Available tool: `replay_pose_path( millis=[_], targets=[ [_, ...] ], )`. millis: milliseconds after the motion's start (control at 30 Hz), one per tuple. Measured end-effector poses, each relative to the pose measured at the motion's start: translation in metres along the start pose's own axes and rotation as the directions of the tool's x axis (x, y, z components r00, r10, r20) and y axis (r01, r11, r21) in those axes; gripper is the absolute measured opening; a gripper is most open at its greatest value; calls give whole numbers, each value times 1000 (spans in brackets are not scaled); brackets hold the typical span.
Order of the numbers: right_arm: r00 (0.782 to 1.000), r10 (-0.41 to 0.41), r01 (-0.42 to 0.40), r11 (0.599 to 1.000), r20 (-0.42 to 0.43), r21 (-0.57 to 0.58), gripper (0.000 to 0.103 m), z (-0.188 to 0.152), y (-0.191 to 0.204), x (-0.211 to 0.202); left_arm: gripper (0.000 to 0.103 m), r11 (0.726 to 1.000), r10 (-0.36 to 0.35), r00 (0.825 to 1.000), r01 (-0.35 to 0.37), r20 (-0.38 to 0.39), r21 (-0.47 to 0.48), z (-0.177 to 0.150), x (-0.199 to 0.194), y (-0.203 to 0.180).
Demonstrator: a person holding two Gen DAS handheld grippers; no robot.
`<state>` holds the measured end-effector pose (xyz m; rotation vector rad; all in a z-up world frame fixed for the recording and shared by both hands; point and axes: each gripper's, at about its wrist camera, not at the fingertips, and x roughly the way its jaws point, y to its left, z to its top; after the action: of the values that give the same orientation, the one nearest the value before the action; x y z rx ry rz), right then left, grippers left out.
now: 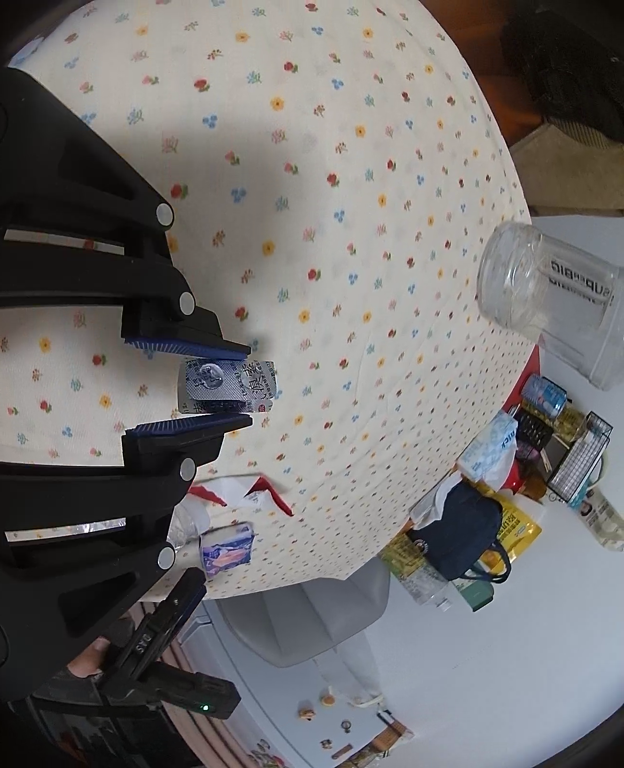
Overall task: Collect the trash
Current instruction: 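Grasp the blue wet-wipe packet with the right tool, then carry the wipe packet and blister pack over the white bin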
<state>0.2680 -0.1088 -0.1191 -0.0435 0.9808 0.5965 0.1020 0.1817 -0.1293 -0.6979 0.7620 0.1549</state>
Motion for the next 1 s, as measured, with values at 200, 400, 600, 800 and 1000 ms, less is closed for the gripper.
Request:
replay_pose_path(
  millis=[200,400,600,800,1000],
  targets=[
    [997,-69,68,996,-25,-58,92,4,12,24,24,1000,-1,1000,1,-1,3,-1,-1,0],
    [996,-85,82,992,-32,-94,64,-1,15,16,24,1000,-9,1000,9,-6,17,-3,4,-9],
    [997,-79,79,994,3,-72,59,-15,6,-14,24,999,-28,999,29,-23,45,-8,11,-26],
    [996,-71,72,997,49,-11,59,-28,-14,-48,24,994,-58,998,61,-34,93,-12,16,-54],
    [993,-74,69,996,93,62,59,-44,-37,-80,24,981,-106,993,114,-60,155,-19,24,-94]
  ],
)
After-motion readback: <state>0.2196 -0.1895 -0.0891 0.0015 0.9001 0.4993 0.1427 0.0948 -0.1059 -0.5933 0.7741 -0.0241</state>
